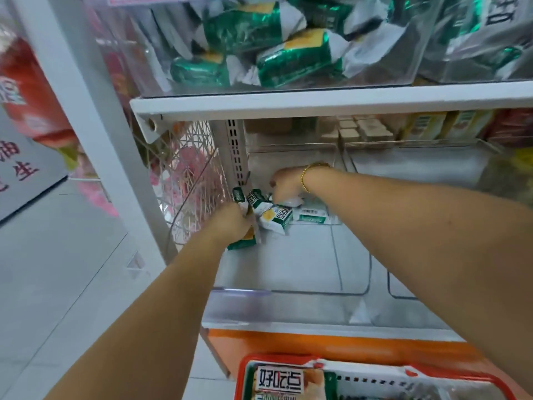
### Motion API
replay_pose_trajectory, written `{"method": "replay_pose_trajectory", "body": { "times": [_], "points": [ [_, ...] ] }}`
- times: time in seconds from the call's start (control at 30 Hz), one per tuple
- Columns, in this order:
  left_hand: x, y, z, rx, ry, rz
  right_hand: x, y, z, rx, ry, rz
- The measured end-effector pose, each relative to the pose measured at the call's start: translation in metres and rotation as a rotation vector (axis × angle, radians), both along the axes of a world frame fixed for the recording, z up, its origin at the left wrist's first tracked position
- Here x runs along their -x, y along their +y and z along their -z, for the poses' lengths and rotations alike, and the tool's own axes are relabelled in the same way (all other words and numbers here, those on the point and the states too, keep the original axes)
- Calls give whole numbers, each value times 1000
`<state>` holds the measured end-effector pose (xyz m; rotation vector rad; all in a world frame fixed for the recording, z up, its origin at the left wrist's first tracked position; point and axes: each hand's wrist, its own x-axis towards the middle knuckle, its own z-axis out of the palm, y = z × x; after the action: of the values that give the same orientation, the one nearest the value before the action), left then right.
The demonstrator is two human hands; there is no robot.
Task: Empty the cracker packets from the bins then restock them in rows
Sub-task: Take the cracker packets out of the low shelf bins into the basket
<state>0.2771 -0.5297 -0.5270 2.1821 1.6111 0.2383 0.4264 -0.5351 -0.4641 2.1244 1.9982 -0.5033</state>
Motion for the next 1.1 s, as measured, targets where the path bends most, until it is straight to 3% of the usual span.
{"method": "replay_pose_trajectory", "body": {
  "times": [0.17, 0.3, 0.53, 0.77, 0.93, 1.1],
  "points": [
    [-9, 18, 9, -154, -134, -178, -7, 26, 2, -9, -2, 36],
    [-23, 40, 5, -117, -141, -155, -10, 23, 4, 227, -81, -2],
    [-42, 43, 12, -2, -66, -131, -25, 26, 12, 321, 77, 15],
    [-30, 37, -6, 163, 135, -21, -30, 31, 20, 352, 322, 68],
    [-30, 31, -6, 89, 386, 67, -26, 27, 24, 407, 318, 56],
    [-24, 26, -7, 27, 280, 90, -20, 19, 25, 544, 249, 54]
  ]
}}
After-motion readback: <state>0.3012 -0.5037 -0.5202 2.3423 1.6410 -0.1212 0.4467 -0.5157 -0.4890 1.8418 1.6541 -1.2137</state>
